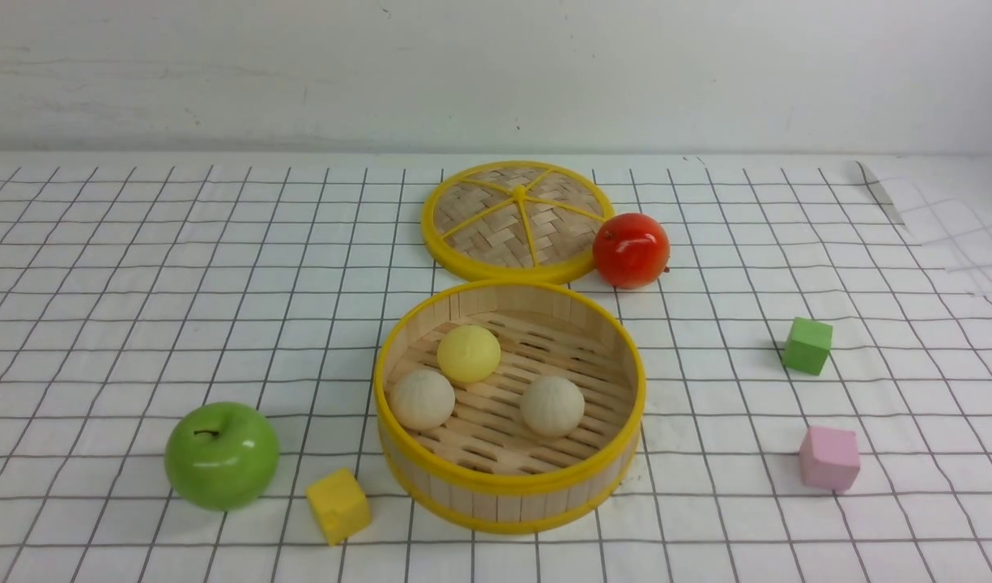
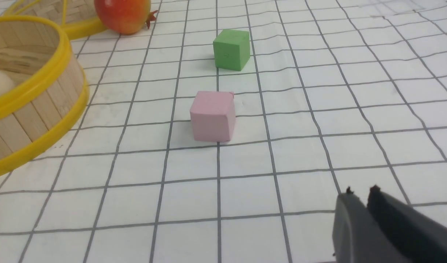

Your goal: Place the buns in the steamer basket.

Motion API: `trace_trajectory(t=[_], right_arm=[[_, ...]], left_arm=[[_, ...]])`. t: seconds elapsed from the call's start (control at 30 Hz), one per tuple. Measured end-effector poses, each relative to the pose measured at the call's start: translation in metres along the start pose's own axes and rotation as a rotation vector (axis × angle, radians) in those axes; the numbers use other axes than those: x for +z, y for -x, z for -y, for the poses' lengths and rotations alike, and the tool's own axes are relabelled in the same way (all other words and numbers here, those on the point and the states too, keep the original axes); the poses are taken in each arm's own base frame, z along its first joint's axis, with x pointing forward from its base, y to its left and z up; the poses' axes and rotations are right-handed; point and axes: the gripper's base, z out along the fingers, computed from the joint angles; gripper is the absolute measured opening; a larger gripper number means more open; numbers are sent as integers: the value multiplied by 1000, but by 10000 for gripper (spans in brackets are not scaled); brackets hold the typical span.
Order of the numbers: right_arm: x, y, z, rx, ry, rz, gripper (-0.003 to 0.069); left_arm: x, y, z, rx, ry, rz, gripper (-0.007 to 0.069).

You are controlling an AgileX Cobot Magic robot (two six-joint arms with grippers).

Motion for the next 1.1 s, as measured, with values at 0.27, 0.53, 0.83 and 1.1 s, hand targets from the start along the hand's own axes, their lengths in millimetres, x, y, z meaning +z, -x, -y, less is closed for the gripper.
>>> trace_trajectory(t=[0.27, 0.53, 0.83, 1.1], right_arm=[[0, 0, 0, 0, 0, 0, 71], [0, 0, 0, 0, 0, 0, 77], [0, 0, 0, 0, 0, 1, 90], [0, 0, 0, 0, 0, 1, 101]], left_arm=[[0, 0, 0, 0, 0, 0, 187], [0, 0, 0, 0, 0, 0, 197], [0, 0, 0, 0, 0, 0, 207], [0, 0, 0, 0, 0, 0, 216]])
